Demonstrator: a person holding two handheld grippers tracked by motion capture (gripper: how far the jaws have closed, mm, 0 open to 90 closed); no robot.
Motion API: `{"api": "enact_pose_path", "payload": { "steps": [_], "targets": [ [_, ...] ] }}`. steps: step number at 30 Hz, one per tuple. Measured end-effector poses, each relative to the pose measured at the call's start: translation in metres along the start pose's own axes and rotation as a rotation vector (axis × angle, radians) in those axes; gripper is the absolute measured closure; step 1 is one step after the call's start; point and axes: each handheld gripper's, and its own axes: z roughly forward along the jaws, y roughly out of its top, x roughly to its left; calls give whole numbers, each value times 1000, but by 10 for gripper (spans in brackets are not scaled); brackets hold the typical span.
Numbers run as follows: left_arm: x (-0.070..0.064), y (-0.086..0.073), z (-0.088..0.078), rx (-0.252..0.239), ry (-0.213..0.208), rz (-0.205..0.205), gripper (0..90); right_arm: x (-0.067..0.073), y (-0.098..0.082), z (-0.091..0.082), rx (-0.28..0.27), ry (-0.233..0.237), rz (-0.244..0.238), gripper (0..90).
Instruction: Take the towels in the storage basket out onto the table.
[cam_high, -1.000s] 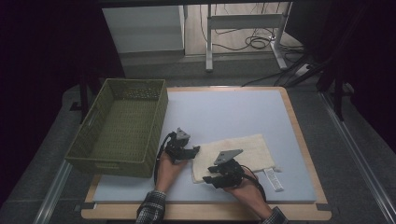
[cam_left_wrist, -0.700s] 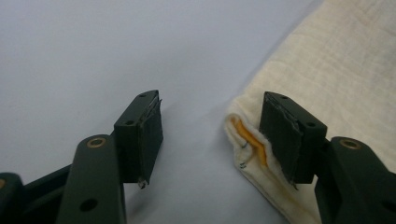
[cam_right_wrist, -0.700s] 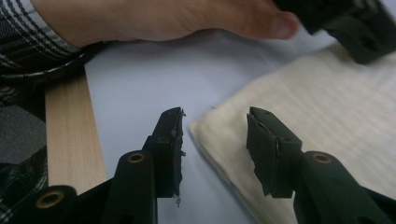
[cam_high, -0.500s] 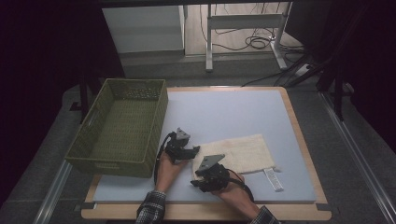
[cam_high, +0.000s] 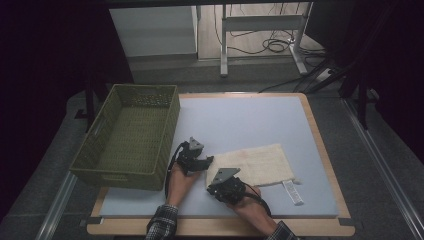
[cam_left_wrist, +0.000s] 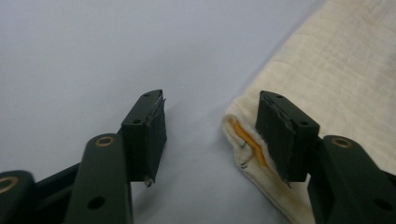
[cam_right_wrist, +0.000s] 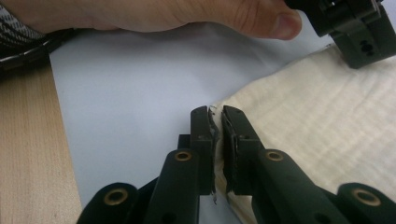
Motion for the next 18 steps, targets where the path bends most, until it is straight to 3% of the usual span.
{"api": "enact_pose_path", "payload": {
  "steps": [2, 4, 7, 11, 18],
  "targets": [
    [-1, 0, -1, -5, -4, 7, 472, -1, 0, 0, -2, 4, 2, 837],
    [-3, 0, -1, -7, -40, 54, 703, -2, -1, 0, -11, 13, 17, 838],
    [-5, 0, -1, -7, -50, 79, 833, -3, -2, 0, -19, 22, 33, 839],
    [-6, 0, -1, -5, -51, 71, 859, -5, -2, 0, -19, 32, 47, 839],
    [-6, 6, -4, -33, -37, 3, 865, -9, 1, -3, -22, 52, 65, 843]
  ]
}}
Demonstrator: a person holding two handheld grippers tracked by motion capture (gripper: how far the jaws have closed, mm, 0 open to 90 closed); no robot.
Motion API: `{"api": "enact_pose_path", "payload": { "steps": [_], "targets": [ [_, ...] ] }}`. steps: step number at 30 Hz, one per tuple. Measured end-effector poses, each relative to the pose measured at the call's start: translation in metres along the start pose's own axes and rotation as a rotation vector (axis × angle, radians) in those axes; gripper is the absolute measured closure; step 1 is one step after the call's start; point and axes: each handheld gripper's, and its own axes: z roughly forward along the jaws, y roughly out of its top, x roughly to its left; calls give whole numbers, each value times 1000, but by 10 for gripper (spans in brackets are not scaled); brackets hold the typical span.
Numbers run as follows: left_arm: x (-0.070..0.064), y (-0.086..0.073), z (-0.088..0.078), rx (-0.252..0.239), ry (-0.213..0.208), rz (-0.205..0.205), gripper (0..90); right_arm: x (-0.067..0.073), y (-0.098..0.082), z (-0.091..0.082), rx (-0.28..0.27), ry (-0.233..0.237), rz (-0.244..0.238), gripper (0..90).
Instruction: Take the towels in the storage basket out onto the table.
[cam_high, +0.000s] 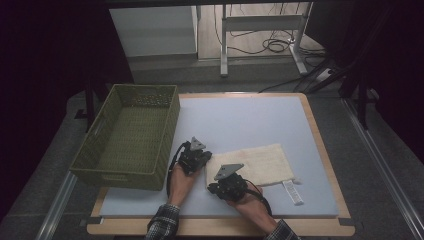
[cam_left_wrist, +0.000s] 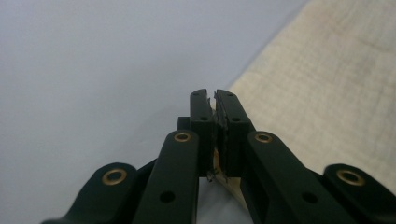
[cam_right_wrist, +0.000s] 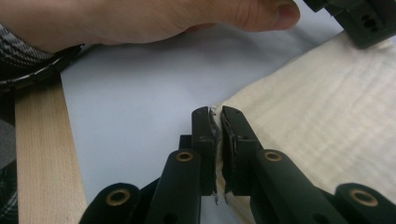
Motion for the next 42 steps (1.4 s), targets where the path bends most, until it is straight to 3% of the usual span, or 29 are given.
{"api": "enact_pose_path", "payload": {
  "steps": [7, 15, 16, 27, 42],
  "targets": [
    [-3, 11, -6, -12, 1, 8, 868, -4, 6, -20, -54, 1, 8, 843],
    [-17, 30, -2, -31, -26, 38, 867, -11, -1, -39, -94, -11, 33, 842],
    [-21, 35, 2, -28, -26, 57, 867, -14, -5, -45, -102, -17, 43, 843],
    [-40, 54, 21, -21, -52, 102, 866, -35, -32, -73, -135, -61, 119, 843],
    [-74, 84, 53, -22, -93, 175, 864, -56, -63, -108, -167, -129, 185, 842]
  ]
}}
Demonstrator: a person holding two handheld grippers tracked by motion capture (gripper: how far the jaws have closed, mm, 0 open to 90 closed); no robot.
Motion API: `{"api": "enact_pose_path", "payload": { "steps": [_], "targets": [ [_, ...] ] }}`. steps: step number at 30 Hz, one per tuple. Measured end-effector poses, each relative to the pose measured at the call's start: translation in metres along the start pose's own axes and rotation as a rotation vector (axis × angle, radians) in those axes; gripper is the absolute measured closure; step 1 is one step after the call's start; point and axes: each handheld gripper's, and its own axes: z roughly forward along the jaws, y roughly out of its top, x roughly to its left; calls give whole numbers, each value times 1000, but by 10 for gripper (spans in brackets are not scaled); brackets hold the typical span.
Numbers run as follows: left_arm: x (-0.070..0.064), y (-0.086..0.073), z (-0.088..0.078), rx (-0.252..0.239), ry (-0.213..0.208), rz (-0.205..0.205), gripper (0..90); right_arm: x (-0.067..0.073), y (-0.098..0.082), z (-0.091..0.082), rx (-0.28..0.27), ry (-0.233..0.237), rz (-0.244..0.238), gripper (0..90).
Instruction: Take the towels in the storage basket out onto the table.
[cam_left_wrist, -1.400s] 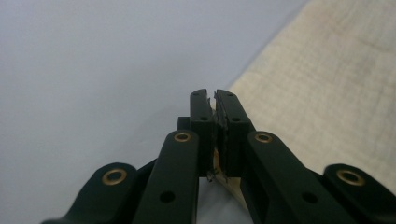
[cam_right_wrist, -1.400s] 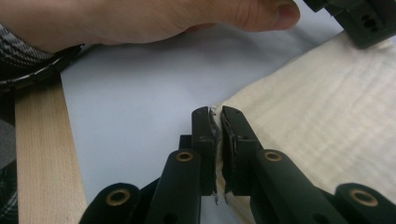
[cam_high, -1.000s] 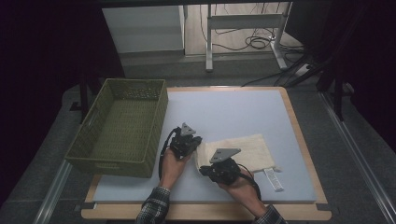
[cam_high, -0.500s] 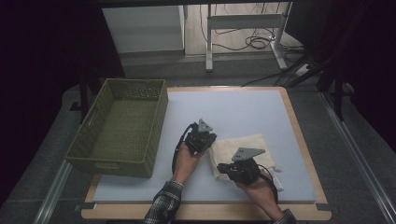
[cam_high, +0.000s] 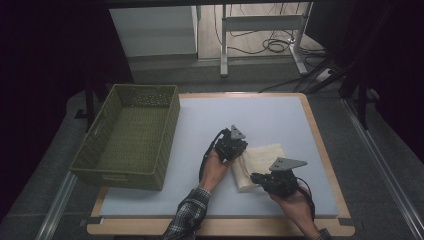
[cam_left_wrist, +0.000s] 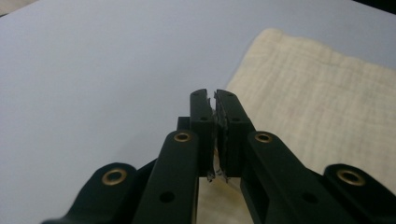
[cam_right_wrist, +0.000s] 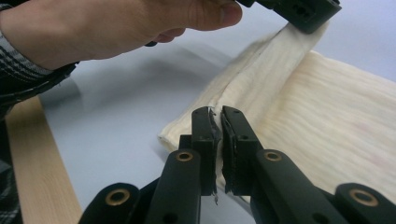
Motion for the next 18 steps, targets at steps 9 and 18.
{"api": "enact_pose_path", "payload": {
  "steps": [9, 18],
  "targets": [
    [-12, 20, 24, 1, -34, 42, 863, -22, -13, -23, -9, -62, 44, 842],
    [-21, 37, 44, -17, -62, 54, 862, -37, -22, -37, -15, -107, 68, 842]
  ]
}}
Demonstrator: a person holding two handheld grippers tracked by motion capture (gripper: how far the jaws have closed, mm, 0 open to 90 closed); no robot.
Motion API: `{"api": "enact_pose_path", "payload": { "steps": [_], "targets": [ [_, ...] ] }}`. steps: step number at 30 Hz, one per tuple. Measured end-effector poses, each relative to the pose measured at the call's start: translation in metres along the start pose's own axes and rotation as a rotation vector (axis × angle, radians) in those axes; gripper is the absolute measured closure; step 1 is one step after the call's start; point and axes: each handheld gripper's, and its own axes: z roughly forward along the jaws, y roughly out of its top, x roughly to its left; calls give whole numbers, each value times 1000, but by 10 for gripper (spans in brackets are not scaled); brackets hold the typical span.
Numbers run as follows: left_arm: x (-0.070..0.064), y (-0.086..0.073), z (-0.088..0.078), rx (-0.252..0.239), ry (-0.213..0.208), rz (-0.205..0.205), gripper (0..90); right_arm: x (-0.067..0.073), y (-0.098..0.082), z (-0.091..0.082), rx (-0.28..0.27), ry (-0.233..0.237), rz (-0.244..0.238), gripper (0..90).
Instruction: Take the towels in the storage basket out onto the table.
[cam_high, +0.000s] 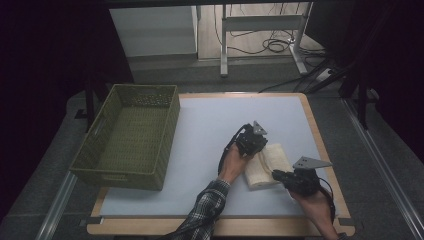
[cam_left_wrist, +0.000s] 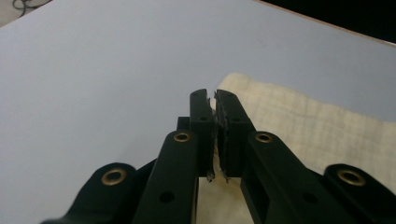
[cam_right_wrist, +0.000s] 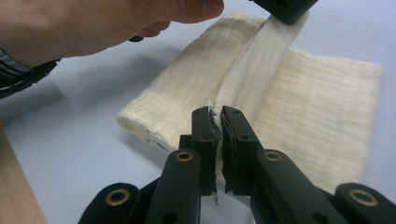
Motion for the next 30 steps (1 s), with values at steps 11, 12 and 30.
{"api": "enact_pose_path", "payload": {
  "steps": [11, 12, 30],
  "targets": [
    [-6, 11, 17, 6, -9, 7, 842, -17, -8, -8, 5, -44, 31, 840],
    [-7, 11, 20, -10, -11, -15, 816, -20, -11, -7, 8, -51, 32, 838],
    [20, -10, -19, -20, 53, -62, 391, -46, -22, -41, 23, -208, 47, 662]
  ]
}}
